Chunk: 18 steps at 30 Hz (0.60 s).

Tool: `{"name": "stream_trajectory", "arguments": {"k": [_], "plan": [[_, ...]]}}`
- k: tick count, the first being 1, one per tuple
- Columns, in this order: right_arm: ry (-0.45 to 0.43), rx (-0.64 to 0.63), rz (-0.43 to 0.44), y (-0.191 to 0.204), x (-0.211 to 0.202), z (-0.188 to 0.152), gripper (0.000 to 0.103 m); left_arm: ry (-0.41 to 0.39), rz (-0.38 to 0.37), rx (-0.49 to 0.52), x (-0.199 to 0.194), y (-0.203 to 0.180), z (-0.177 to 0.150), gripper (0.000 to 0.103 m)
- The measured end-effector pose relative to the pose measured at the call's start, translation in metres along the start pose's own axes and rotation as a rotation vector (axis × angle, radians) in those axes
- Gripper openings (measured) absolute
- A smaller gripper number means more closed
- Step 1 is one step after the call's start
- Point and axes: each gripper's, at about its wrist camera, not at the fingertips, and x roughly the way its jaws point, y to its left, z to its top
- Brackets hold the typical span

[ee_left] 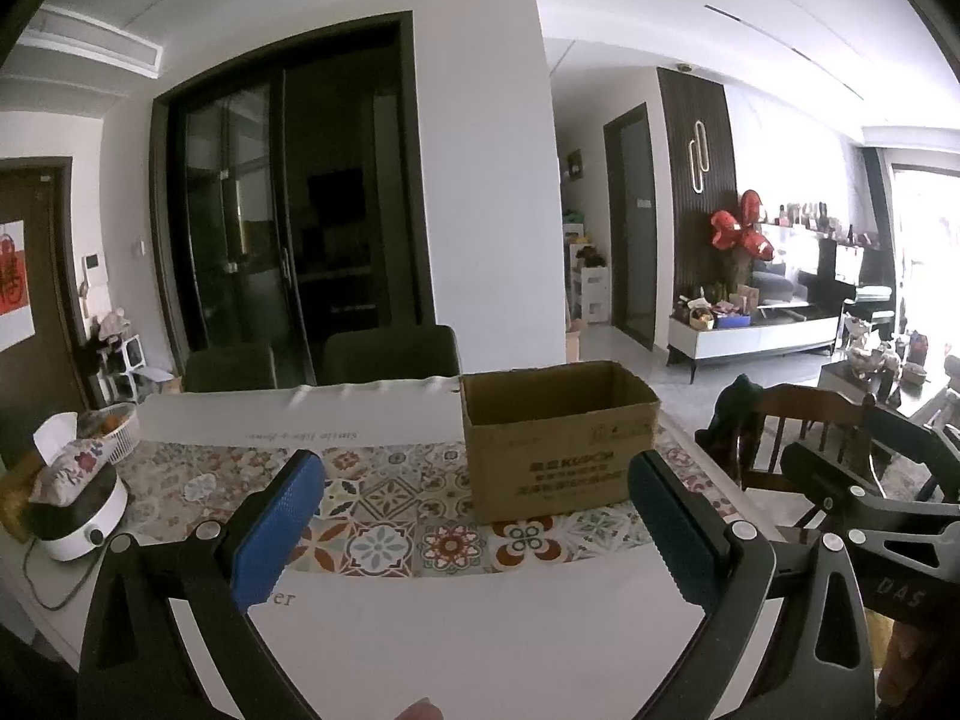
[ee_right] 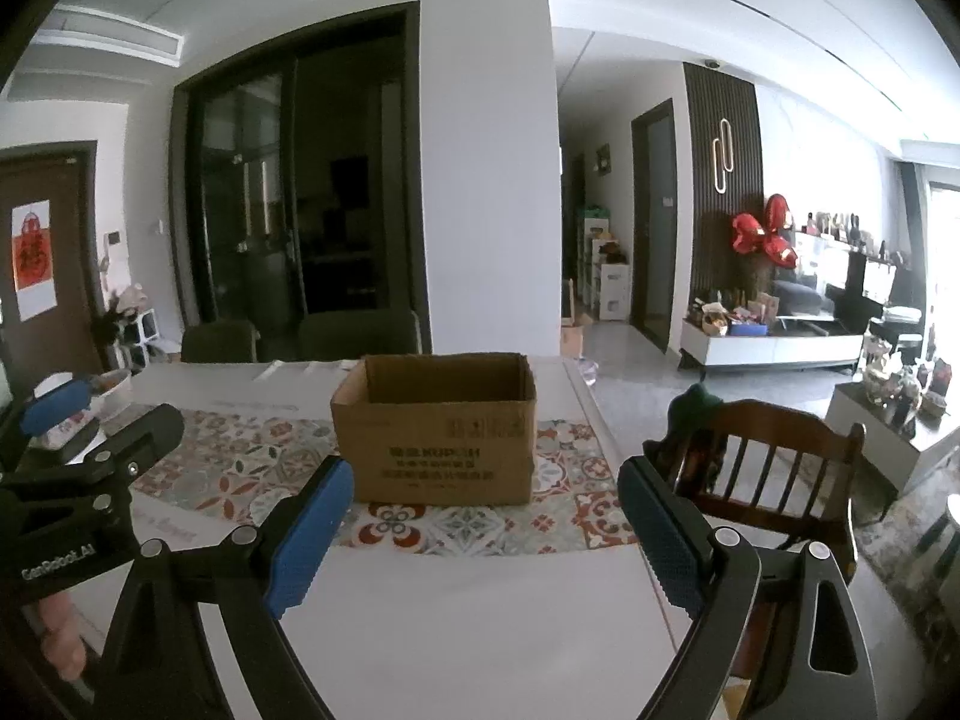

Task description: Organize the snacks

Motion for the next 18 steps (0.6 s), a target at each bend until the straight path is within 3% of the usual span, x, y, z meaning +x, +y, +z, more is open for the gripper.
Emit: {"name": "stream_trajectory", "arguments": {"k": [18], "plan": [[-0.011, 0.007, 0.0, -0.001, -0.01, 0.001, 0.09, -0.002, -0.008, 0.006, -0.006, -0.002, 0.002, 0.103]]}}
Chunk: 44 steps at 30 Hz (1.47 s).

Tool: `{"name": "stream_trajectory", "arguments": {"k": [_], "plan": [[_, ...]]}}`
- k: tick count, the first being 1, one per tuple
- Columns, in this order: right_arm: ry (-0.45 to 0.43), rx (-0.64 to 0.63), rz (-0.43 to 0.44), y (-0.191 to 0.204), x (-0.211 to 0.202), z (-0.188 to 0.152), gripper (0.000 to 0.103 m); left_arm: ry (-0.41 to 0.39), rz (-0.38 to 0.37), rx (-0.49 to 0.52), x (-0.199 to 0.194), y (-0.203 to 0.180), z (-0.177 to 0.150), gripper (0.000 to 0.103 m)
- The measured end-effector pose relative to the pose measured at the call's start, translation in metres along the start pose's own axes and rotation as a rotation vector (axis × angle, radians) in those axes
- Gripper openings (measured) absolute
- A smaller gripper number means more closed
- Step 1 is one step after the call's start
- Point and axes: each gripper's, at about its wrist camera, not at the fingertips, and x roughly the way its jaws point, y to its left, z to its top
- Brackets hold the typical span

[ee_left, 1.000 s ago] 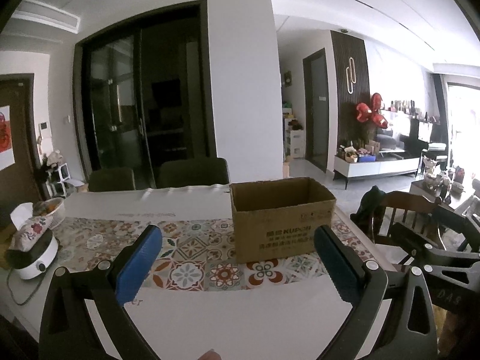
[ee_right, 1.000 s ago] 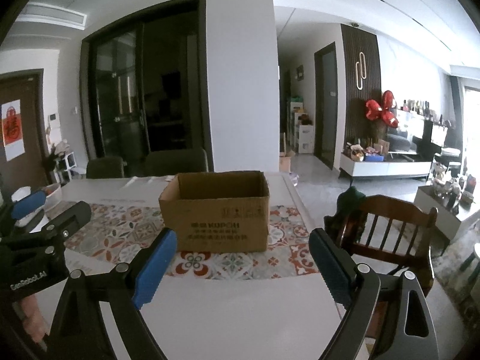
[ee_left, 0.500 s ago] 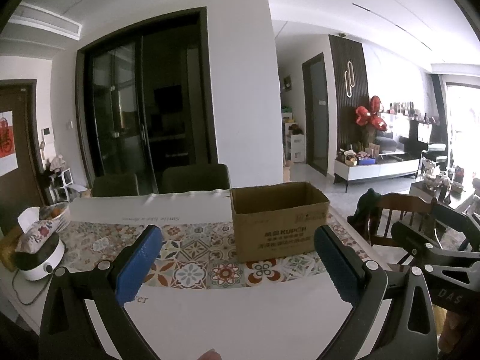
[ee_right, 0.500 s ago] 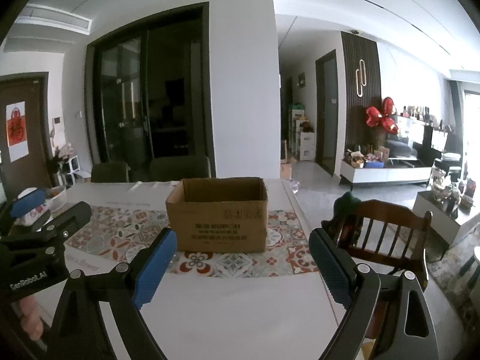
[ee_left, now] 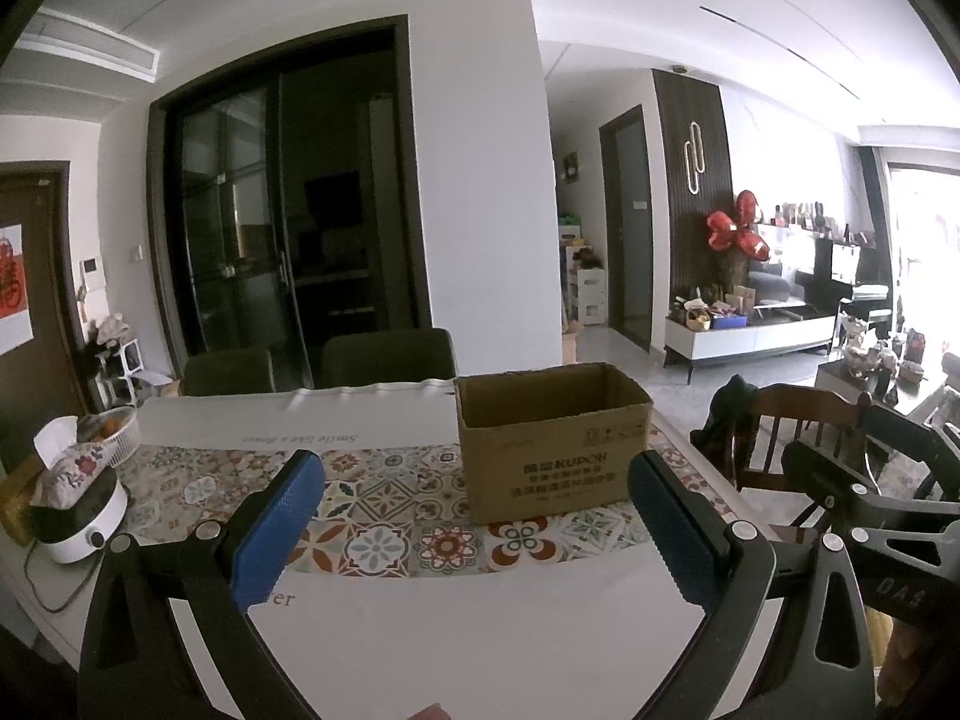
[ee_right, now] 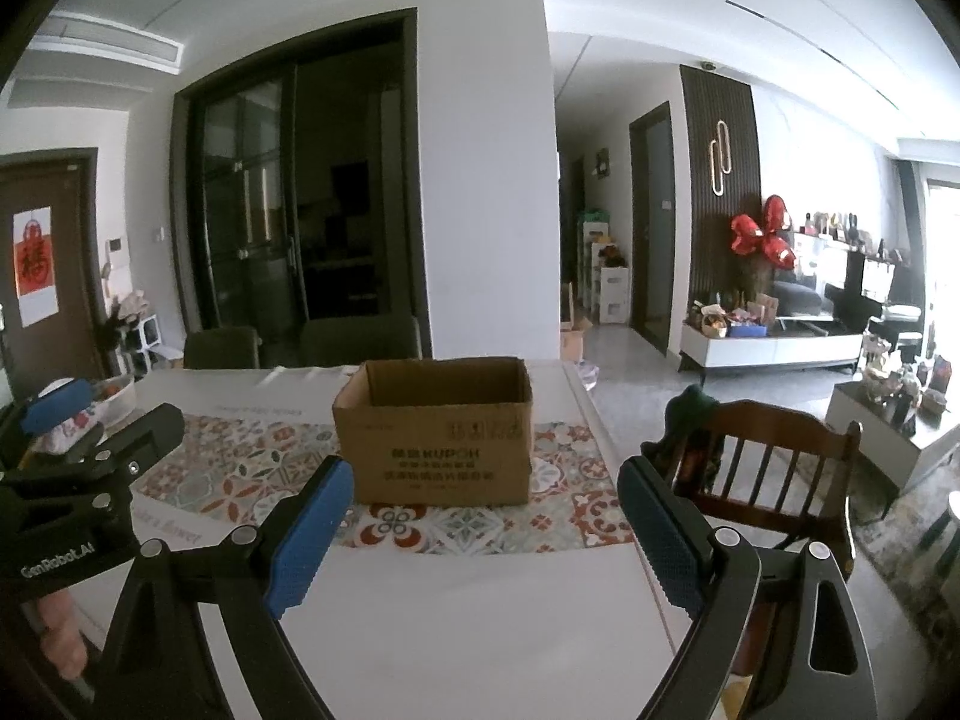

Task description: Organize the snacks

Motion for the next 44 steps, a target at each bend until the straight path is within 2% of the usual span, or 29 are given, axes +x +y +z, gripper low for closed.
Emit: {"name": "stream_trajectory", "arguments": {"k": [44], "plan": [[0.002, 0.008, 0.002, -0.0009, -0.0015, -0.0009, 0.09, 0.005, -0.005, 0.001, 0.0014, 0.0011, -0.0069, 0.103]]}}
